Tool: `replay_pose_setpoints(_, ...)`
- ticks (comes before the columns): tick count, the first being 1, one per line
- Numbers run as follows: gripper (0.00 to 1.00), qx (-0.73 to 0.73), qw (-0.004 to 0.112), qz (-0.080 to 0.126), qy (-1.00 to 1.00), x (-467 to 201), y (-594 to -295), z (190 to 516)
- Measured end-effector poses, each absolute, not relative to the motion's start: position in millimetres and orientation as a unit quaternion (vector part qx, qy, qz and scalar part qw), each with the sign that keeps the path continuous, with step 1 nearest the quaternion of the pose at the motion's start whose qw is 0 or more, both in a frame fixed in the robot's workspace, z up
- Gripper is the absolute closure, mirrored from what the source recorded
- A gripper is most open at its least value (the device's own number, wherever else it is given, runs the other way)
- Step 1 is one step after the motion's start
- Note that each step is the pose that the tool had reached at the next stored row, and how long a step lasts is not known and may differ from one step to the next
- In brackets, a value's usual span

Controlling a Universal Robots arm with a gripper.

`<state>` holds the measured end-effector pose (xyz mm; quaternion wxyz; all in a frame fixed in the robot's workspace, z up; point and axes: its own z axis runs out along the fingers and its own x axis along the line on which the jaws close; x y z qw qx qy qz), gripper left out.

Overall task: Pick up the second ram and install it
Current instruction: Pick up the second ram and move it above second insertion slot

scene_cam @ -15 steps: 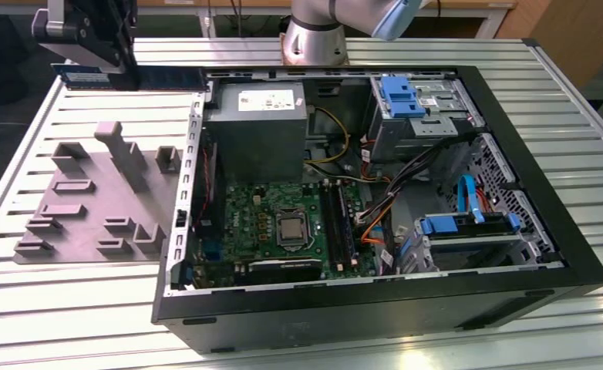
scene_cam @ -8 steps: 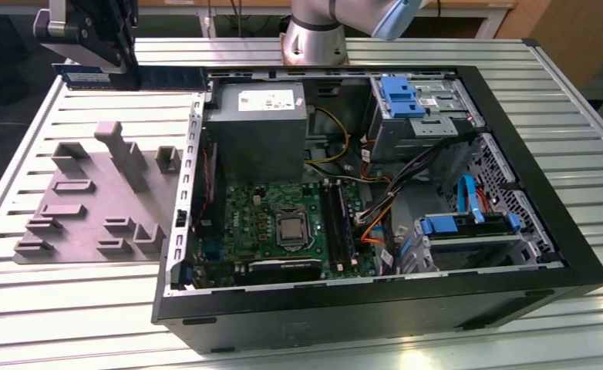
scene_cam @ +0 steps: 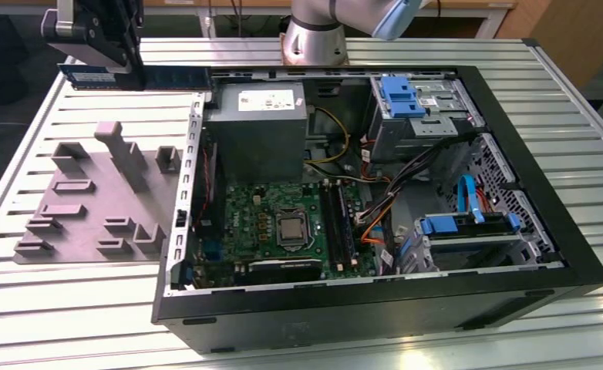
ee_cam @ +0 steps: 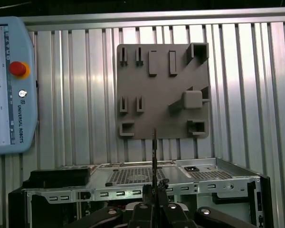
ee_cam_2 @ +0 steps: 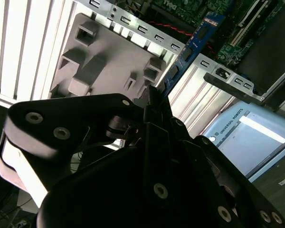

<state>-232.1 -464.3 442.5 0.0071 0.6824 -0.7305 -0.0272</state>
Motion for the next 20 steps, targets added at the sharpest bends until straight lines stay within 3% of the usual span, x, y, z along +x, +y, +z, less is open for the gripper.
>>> replay_pose_setpoints(20, 0.86, 0.682, 0.007, -0.027, -0.730, -225.4, -464.3, 442.5)
